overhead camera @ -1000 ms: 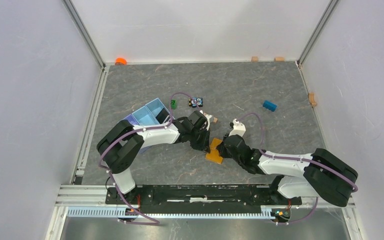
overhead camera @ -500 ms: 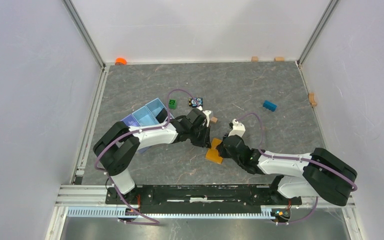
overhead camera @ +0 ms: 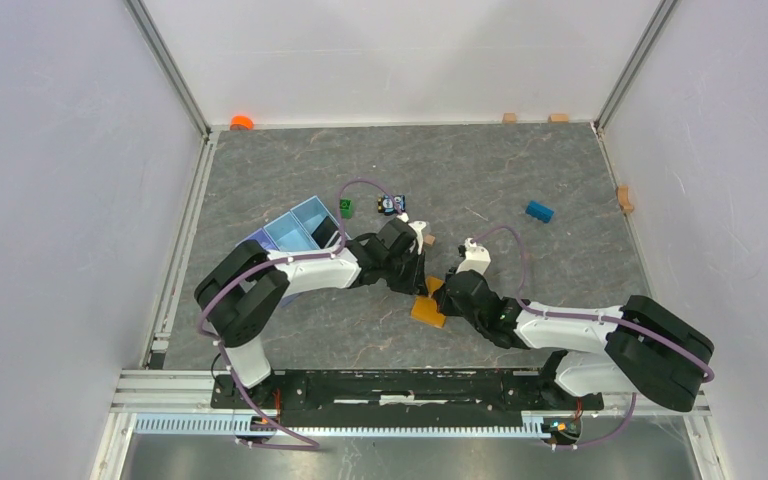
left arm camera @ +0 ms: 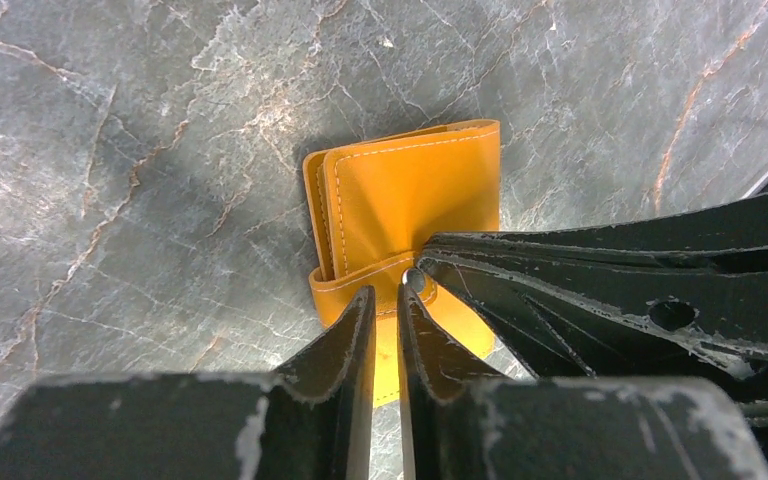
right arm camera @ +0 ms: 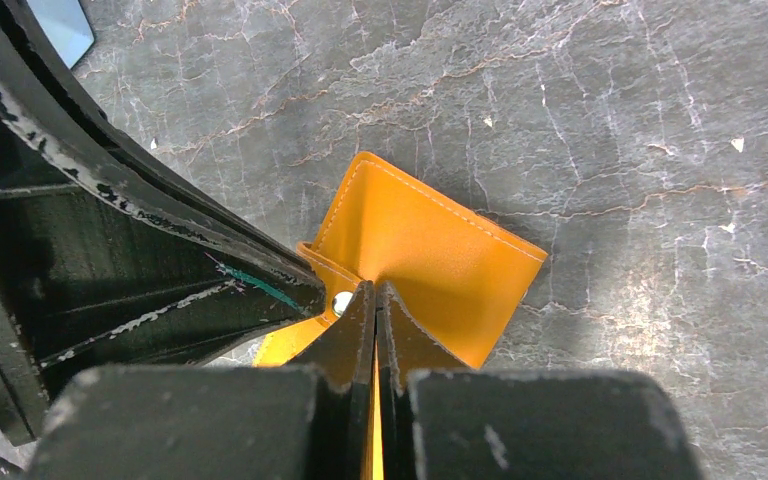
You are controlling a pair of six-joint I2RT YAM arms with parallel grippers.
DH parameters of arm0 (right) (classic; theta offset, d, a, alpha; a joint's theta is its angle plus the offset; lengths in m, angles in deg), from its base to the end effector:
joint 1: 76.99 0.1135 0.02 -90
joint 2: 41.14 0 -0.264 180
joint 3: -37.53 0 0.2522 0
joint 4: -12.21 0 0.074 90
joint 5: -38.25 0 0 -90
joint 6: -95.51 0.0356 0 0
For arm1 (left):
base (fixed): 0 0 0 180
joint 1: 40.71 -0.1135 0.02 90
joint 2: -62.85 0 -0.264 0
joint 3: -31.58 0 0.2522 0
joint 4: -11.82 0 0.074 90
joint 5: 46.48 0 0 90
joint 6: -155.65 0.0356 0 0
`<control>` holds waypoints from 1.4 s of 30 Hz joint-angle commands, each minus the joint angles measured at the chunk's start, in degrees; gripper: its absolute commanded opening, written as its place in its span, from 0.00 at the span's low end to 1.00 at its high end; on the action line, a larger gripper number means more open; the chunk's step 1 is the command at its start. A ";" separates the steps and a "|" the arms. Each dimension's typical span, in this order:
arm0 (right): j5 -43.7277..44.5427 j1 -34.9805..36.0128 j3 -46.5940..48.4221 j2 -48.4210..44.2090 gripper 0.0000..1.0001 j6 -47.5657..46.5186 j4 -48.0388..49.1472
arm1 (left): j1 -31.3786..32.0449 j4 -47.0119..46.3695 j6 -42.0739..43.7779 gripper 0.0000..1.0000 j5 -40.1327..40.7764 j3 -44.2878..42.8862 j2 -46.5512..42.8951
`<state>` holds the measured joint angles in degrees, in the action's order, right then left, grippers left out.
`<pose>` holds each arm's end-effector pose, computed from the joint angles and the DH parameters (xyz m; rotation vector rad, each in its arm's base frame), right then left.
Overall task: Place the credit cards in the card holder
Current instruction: Close the card holder at the center of the board.
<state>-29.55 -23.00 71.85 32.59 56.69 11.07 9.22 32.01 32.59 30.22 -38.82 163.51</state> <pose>0.1415 0.1718 0.1373 0.1492 2.2716 0.5589 0.2228 -0.2776 0.1621 0.4971 2.5971 -0.8600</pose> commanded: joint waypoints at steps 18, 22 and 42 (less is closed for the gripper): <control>-0.27 1.37 -2.32 3.07 0.00 -1.22 -11.97 | 1.57 -0.02 -4.47 0.20 2.84 -1.45 3.98; -0.12 1.43 -2.31 3.09 0.00 -1.17 -12.14 | 1.92 0.93 -4.45 0.19 2.69 -0.82 4.45; 0.92 1.73 -2.62 2.41 0.00 -0.55 -12.51 | 7.93 -0.89 -2.24 0.16 8.33 8.23 4.54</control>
<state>-27.48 -21.86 71.85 32.72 56.82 11.09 13.24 26.02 29.49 37.98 -35.76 163.27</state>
